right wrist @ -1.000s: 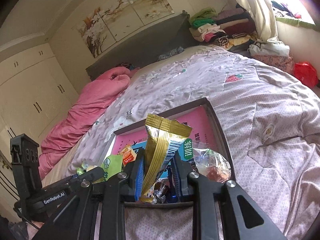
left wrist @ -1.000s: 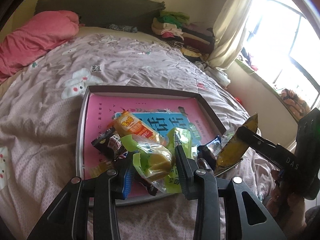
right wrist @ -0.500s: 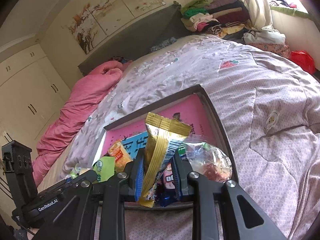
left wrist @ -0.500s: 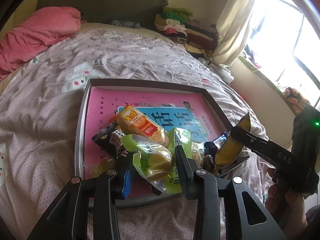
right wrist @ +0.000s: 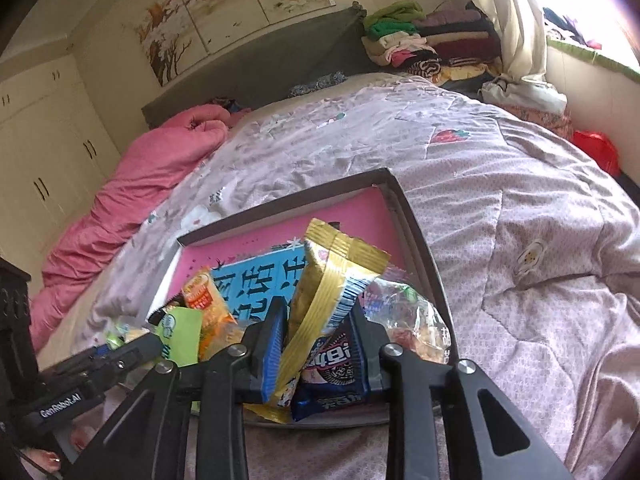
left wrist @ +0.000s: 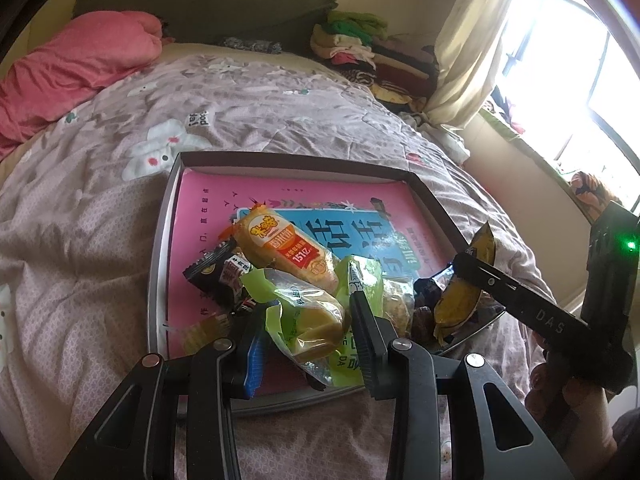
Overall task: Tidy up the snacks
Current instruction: 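Lift and carry the green bag and yellow wafer bar over the tray, then open the right tool to drop the yellow wafer bar into the tray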
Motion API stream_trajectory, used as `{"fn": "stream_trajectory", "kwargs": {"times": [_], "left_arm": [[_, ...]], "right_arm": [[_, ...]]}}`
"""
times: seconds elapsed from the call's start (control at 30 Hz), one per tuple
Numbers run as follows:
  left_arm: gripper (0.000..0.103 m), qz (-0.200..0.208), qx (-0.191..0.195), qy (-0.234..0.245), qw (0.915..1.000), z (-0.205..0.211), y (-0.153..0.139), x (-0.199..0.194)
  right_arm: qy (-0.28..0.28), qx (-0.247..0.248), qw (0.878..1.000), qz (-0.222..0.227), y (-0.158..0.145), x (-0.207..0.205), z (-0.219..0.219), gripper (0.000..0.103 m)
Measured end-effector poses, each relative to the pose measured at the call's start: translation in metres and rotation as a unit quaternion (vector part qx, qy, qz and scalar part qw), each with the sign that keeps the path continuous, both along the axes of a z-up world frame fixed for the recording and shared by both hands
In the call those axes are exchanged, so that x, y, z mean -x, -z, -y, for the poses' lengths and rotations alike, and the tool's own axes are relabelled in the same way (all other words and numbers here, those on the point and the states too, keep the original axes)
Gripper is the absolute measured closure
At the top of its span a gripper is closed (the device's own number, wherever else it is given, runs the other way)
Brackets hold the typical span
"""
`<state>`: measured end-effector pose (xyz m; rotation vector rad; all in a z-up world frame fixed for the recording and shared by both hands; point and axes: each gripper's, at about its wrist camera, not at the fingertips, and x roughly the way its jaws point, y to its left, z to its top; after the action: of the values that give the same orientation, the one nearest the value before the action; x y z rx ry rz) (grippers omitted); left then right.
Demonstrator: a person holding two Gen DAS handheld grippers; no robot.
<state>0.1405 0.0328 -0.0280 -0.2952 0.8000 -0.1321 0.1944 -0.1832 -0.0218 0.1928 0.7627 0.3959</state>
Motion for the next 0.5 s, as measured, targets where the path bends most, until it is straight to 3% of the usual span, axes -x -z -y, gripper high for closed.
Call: {"fn": "stream_trajectory", "kwargs": {"times": [0.23, 0.5], "left_arm": [[0.064, -0.002, 0.0, -0.001, 1.0, -0.001, 0.001, -0.001], [0.064, -0.002, 0.0, -0.001, 1.0, -0.001, 0.0, -0.001]], "right_arm": [[-0.019, 0.031, 0.999, 0.01, 0.001, 0.004, -0.013, 0.061], [-0.04, 0.043, 0.998, 0.013, 0.003, 0.01, -0.022, 0.061]]}}
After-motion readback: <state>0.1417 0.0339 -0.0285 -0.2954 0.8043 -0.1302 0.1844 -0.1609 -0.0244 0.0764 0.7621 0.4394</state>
